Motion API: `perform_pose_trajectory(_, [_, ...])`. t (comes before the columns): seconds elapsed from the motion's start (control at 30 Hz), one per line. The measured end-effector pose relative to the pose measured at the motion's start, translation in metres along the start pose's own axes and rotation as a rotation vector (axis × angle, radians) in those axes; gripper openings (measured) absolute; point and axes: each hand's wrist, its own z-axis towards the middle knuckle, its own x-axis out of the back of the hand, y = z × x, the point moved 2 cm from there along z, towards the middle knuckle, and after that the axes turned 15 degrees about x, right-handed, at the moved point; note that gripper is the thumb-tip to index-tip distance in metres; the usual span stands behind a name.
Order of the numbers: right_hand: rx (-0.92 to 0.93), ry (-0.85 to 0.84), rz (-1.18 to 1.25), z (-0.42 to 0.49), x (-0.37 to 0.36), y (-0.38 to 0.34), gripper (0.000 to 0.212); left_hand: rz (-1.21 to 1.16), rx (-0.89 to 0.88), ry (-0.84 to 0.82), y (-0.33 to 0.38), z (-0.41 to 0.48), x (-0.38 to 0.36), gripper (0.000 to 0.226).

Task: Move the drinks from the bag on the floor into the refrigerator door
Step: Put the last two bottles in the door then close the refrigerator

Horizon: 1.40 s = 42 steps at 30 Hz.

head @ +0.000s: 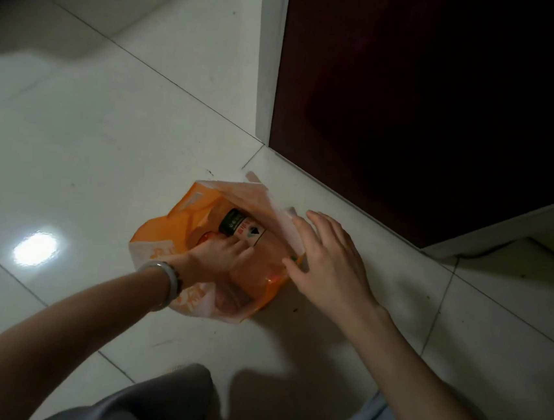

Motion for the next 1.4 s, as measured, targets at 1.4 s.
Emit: perform_pose_trajectory(1.4, [-0.258,0.470,0.524,-0.037,0.048,0.014,0.079,-0.107,0.101,-0.234,0.002,0.027,0.023,0.095])
